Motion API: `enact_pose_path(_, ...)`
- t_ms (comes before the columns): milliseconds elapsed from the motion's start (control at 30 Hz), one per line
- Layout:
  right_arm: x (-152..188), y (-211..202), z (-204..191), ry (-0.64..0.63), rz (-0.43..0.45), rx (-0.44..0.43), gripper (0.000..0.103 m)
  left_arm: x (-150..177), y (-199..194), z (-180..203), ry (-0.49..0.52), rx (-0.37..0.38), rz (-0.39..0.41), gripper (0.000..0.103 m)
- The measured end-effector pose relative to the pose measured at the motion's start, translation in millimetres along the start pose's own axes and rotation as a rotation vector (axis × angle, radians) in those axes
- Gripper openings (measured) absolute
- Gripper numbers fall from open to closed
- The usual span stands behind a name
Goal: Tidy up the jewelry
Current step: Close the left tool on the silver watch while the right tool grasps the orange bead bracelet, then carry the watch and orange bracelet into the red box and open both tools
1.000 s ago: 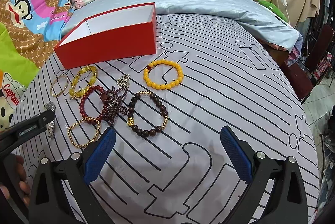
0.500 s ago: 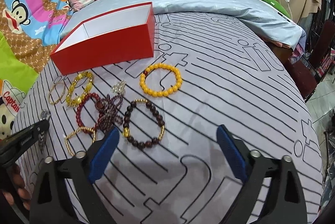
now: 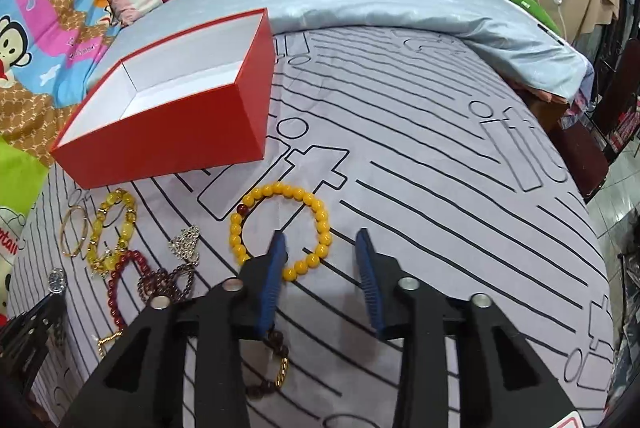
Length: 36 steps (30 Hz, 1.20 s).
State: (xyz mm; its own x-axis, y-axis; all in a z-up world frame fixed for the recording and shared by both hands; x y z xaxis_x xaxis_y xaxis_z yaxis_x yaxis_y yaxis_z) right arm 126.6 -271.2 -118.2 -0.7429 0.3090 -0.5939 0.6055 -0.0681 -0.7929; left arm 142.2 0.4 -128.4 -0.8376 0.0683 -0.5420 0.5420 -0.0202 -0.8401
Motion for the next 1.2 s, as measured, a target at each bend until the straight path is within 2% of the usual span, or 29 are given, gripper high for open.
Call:
enact_pose_path(67, 0.8, 6.1, -0.6, 0.001, -0.012, -0.006, 0.014, -0.2, 0.3, -0.3, 0.002, 0.000, 0.000, 0.011)
enact_pose_path(167, 0.2, 7.9, -2.0, -0.013, -0.001, -0.005, 0.007, -1.3, 0.9, -1.2, 0.000, 0.005, -0.003, 0.011)
enact_pose_path(367, 0.3, -1.7, -3.4, -0.003, 0.013, -0.032, 0.006, -4.8, -5.9, 1.5, -0.002, 0.027, 0.004, 0.010)
enact_pose_path(933, -24.3, -93.7, -9.5, -0.019, 0.168, -0.106, 0.006, -31.8, -80.3, 25.9, 0.050, 0.114, 0.117, 0.010)
enact_pose_path(1100, -49.8, -110.4, -24.4, -0.050, 0.195, -0.168, 0.006, -57.2, -97.5, 34.9, 0.081, 0.138, 0.150, 0.010)
enact_pose_path(1200, -73.1, -111.0, -41.4, -0.073, 0.194, -0.226, 0.006, -84.4, -106.9, 44.6, 0.109, 0.161, 0.182, 0.010)
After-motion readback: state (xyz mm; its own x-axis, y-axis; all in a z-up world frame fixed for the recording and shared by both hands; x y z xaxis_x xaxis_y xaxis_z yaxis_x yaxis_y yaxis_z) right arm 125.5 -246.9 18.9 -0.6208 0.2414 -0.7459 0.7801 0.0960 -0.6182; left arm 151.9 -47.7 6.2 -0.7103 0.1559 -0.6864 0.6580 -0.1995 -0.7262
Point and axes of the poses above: each gripper's, at about its wrist camera, not at the fingertips, and y roughly the way its jaws point, z to its right, x to its underside, the point moved 10 cm from there along y, roughly the way its jaws point, and after that the axes turned 7 degrees about -x, right-handed, at the moved point
